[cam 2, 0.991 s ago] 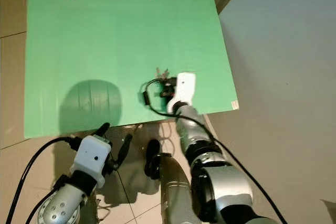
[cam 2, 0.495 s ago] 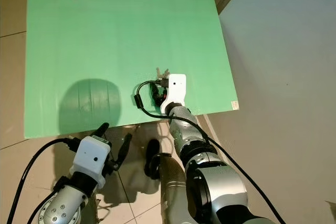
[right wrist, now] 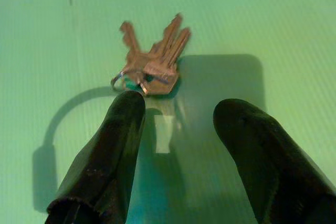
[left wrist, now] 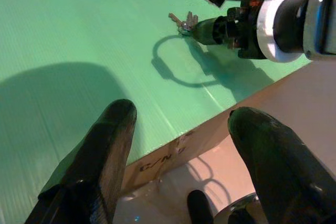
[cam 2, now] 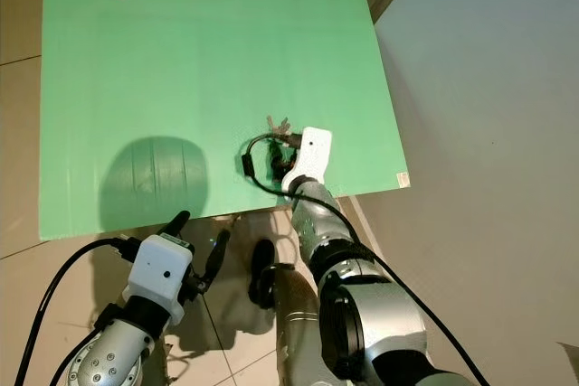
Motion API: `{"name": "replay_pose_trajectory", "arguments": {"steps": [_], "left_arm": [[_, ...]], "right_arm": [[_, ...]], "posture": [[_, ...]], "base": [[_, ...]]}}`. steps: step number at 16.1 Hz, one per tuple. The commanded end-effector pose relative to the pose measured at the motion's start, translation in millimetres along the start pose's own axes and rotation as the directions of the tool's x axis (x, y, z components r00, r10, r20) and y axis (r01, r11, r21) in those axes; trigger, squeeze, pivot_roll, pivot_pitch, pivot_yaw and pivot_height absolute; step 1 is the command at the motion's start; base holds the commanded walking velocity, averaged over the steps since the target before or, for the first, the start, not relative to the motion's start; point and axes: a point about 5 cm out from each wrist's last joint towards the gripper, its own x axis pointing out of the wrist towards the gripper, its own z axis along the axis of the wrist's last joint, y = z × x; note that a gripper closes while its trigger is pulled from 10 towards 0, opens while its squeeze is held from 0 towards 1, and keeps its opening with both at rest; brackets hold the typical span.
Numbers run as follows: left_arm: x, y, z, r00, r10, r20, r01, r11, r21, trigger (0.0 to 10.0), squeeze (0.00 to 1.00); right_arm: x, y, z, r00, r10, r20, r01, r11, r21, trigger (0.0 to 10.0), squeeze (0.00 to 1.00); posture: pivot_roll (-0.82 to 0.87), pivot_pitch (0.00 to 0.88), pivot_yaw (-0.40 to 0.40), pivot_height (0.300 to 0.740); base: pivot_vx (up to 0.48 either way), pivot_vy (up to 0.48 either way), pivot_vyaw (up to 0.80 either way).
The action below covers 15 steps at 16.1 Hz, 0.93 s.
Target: Hang keys on a hook
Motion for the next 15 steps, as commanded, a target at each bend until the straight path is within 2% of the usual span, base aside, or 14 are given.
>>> {"name": "replay_pose_trajectory", "arguments": {"steps": [1, 4, 11, 15], "left_arm": [[-4.5, -10.9, -5.1, 0.999, -0.027, -0.026, 0.026, 1.000, -0.015, 10.0, 0.00], [-5.4, -11.5, -5.5, 0.999, -0.025, -0.028, 0.025, 1.000, -0.012, 10.0, 0.00], [-1.7, -11.0, -4.9, 0.999, -0.031, -0.021, 0.030, 0.999, -0.013, 10.0, 0.00], [0.3, -10.4, -4.4, 0.999, -0.034, -0.019, 0.033, 0.999, -0.010, 10.0, 0.00]], "right_arm": [[-1.9, 27.8, -16.7, 0.997, 0.036, -0.062, -0.032, 0.997, 0.072, 10.0, 0.00], [-0.6, 48.2, -12.5, 0.996, 0.072, -0.061, -0.070, 0.997, 0.032, 10.0, 0.00], [-6.9, 54.2, -24.0, 0.992, 0.116, -0.050, -0.118, 0.993, -0.030, 10.0, 0.00], [-7.9, 57.6, -29.9, 0.991, 0.107, -0.081, -0.110, 0.993, -0.036, 10.0, 0.00]], "posture": [[0.27, 0.516, -0.264, 0.740], [0.27, 0.520, -0.272, 0.740], [0.25, 0.522, -0.265, 0.740], [0.25, 0.524, -0.263, 0.740]], "base": [[0.000, 0.000, 0.00], [0.000, 0.000, 0.00], [0.000, 0.000, 0.00], [0.000, 0.000, 0.00]]}}
